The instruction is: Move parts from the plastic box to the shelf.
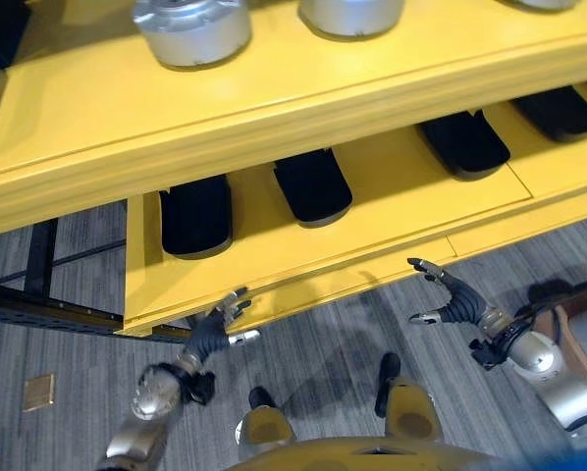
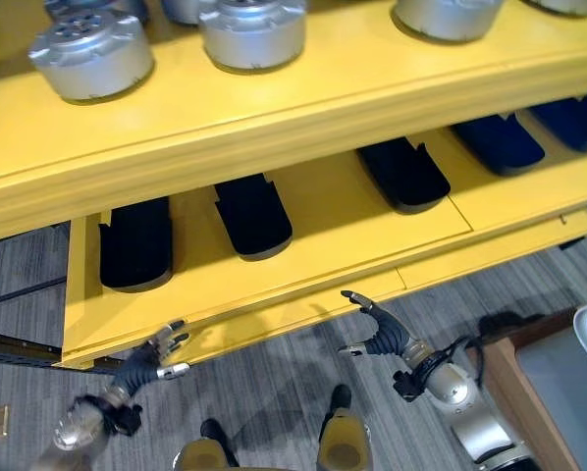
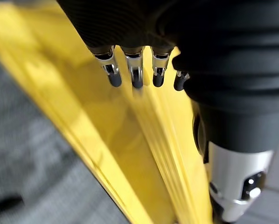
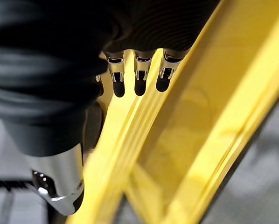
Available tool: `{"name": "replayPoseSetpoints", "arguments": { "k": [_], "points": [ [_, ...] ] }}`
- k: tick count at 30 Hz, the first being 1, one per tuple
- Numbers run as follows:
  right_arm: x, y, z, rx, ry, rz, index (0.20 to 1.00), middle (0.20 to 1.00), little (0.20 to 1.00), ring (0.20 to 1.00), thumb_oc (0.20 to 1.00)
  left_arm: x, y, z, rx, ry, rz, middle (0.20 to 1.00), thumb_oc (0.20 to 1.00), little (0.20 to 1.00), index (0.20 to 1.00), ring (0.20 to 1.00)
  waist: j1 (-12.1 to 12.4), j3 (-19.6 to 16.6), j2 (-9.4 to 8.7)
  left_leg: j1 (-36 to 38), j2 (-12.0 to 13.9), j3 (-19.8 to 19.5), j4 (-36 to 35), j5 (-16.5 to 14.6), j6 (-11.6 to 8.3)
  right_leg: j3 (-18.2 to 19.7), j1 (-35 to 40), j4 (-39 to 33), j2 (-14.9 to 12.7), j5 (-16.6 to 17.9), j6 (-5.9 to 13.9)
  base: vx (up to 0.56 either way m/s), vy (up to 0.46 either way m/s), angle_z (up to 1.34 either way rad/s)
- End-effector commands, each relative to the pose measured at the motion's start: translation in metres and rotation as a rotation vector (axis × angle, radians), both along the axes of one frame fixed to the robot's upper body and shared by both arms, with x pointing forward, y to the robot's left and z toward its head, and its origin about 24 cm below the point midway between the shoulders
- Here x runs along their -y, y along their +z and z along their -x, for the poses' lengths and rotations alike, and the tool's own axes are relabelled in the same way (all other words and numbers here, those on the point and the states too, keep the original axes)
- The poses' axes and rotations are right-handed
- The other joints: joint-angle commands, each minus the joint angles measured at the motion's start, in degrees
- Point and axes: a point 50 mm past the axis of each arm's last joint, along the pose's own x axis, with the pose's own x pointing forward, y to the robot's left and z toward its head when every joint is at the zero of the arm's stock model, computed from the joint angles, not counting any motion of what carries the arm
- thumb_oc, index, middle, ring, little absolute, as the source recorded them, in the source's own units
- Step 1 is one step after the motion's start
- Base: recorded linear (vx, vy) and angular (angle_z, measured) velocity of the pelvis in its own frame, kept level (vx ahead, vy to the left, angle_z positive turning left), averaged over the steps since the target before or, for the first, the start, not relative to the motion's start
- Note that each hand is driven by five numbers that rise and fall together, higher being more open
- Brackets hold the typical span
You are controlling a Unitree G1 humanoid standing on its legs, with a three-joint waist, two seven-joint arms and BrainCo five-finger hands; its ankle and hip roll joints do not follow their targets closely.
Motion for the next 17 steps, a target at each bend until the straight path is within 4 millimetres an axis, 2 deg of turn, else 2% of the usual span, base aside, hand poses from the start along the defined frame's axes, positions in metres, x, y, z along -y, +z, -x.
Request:
{"name": "replayPoseSetpoints", "arguments": {
  "k": [1, 4, 8, 12, 17],
  "points": [
    [-0.002, -0.006, 0.005, -0.056, -0.058, -0.254, 1.000, 1.000, 1.000, 1.000, 1.000, 0.001, 0.015, 0.005, 0.067, -0.065, 0.118, 1.000, 1.000, 1.000, 1.000, 1.000, 1.3, -2.6, -2.09, -3.6, 0.9, -3.4, 0.8, 4.8, -1.50, -4.2, 9.6, -6.1, -0.7, -1.0, 0.86, -0.01, 0.031, 0.17],
    [-0.003, -0.027, 0.011, -0.159, -0.124, -0.341, 1.000, 1.000, 1.000, 1.000, 1.000, 0.005, 0.016, 0.002, 0.101, -0.072, 0.167, 1.000, 1.000, 1.000, 1.000, 1.000, 1.4, -3.8, -2.04, -2.0, 0.3, -3.3, -0.4, 4.3, -1.38, -4.9, 10.9, -7.9, -1.0, 0.5, 1.32, 0.00, 0.032, 0.09],
    [-0.009, -0.040, 0.016, -0.247, -0.145, -0.436, 1.000, 1.000, 1.000, 1.000, 1.000, 0.006, 0.017, -0.001, 0.120, -0.045, 0.223, 1.000, 1.000, 1.000, 1.000, 1.000, 1.5, -5.0, -2.05, -0.1, -0.3, -2.8, -2.3, 3.9, -1.30, -5.8, 12.2, -10.7, -1.2, 2.5, 2.03, 0.00, 0.012, 0.06],
    [-0.015, -0.047, 0.015, -0.289, -0.182, -0.538, 1.000, 1.000, 1.000, 1.000, 1.000, 0.007, 0.017, -0.005, 0.126, -0.033, 0.256, 1.000, 1.000, 1.000, 1.000, 1.000, 1.8, -6.1, -2.15, 1.4, -0.6, -2.5, -3.5, 3.9, -1.29, -6.4, 13.3, -12.0, -1.0, 3.3, 2.23, 0.00, 0.000, 0.00],
    [-0.016, -0.048, 0.015, -0.293, -0.194, -0.561, 1.000, 1.000, 1.000, 1.000, 1.000, 0.006, 0.018, -0.006, 0.130, -0.020, 0.290, 1.000, 1.000, 1.000, 1.000, 1.000, 2.0, -6.8, -2.30, 2.2, -1.0, -2.5, -4.1, 3.8, -1.03, -6.6, 13.9, -12.4, -0.9, 3.4, 2.13, 0.00, 0.001, 0.02]
  ]
}}
